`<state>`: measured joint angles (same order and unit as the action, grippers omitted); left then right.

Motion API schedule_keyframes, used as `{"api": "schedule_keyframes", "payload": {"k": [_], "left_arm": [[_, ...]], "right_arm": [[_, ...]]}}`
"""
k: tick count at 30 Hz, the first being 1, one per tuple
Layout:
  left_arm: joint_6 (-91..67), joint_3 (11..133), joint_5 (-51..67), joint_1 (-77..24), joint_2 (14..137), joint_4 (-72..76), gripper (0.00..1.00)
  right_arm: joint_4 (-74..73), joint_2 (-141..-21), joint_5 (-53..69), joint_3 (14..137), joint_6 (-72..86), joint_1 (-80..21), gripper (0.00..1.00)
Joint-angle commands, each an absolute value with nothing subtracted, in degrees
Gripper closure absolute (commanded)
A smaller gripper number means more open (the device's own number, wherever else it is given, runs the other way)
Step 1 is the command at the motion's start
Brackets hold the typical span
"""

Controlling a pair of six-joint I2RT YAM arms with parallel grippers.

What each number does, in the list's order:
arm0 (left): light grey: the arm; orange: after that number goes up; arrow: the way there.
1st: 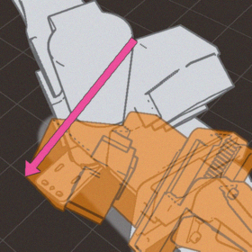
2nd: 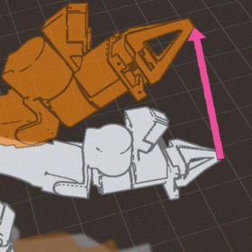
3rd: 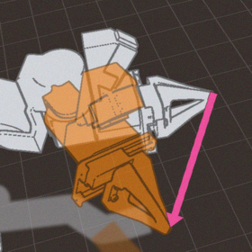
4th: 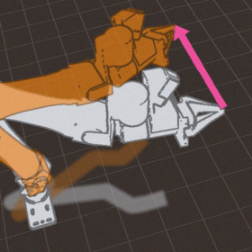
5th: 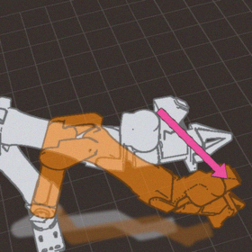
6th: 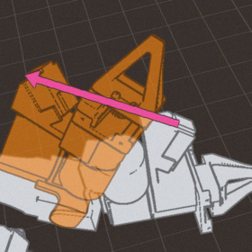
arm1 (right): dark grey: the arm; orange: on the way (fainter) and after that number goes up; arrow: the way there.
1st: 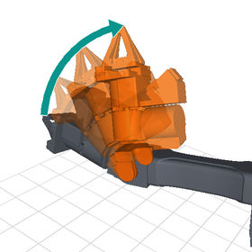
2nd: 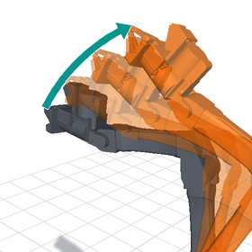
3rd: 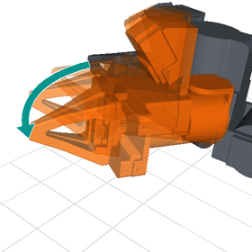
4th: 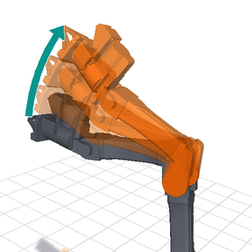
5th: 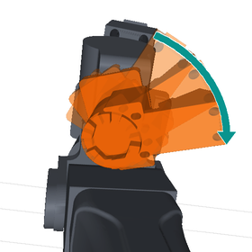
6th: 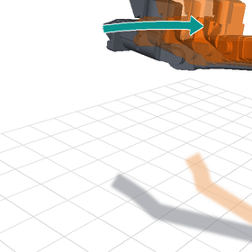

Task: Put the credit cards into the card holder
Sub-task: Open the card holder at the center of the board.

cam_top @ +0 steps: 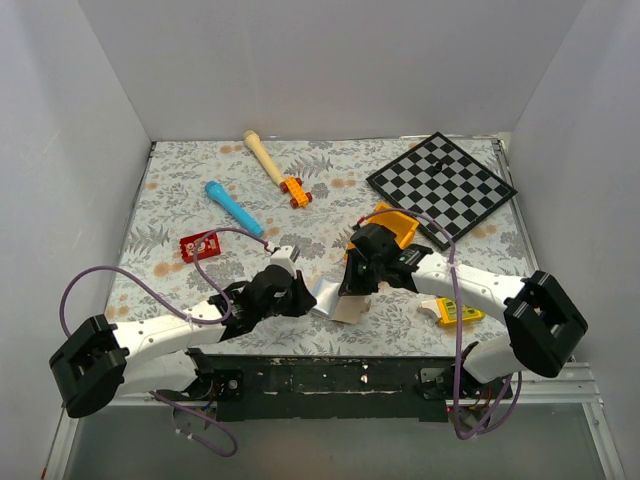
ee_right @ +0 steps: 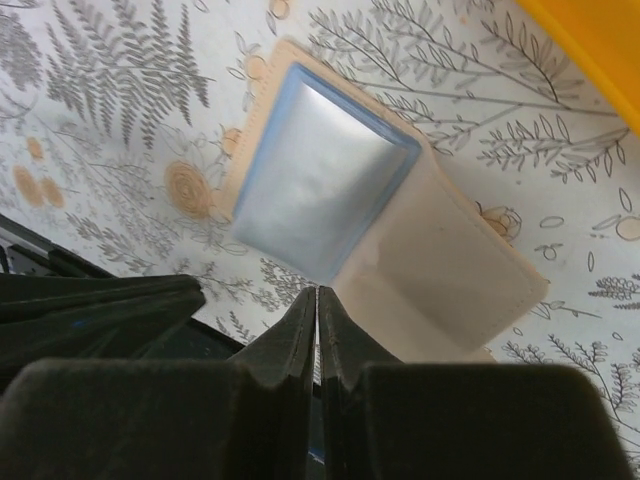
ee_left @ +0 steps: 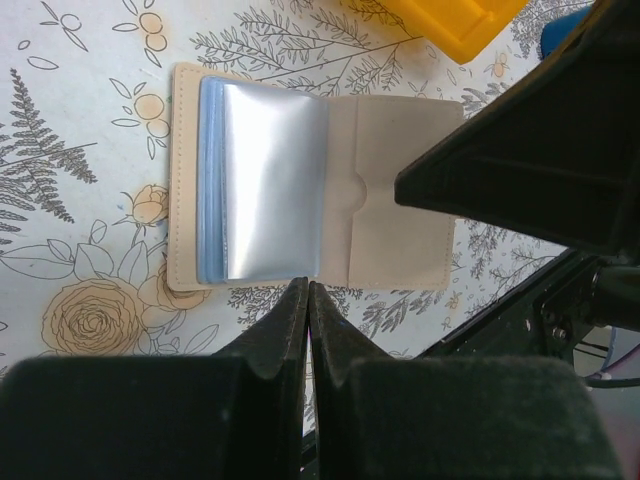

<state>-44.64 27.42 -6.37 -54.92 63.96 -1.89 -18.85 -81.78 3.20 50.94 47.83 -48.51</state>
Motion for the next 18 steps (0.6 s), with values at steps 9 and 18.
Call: {"api": "schedule_keyframes", "payload": {"k": [9, 18], "left_arm": [[-42.2, 31.6, -6.1, -54.1, 72.1, 3.2, 1.00], [-41.5, 34.5, -4.6, -51.7, 77.1, 5.1, 1.00]], "right_arm": [[-10.3, -85.2, 5.2, 42.2, 50.7, -49.0, 0.90], [-13.3, -87.1, 2.5, 41.0, 51.5, -49.0, 0.92]]}}
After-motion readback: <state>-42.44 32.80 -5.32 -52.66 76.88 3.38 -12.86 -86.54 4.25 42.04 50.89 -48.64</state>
